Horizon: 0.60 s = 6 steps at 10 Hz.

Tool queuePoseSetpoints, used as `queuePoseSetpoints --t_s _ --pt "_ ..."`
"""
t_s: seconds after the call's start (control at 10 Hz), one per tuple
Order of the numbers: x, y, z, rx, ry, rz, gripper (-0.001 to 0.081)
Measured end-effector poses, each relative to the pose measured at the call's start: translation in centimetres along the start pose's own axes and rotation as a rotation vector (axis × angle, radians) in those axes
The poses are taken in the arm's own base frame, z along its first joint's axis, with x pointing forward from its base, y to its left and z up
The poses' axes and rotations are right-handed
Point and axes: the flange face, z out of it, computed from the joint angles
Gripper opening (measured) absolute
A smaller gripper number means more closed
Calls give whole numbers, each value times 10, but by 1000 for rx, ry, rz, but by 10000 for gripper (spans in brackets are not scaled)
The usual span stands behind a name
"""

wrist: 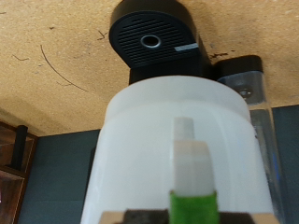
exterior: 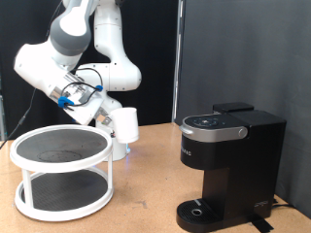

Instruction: Make a cup of coffee with the keurig machine

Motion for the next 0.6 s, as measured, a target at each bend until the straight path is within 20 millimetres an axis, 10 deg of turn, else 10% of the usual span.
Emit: queuePoseSetpoints --t_s 0.6 --pt "-15 -5 20 26 2 -29 4"
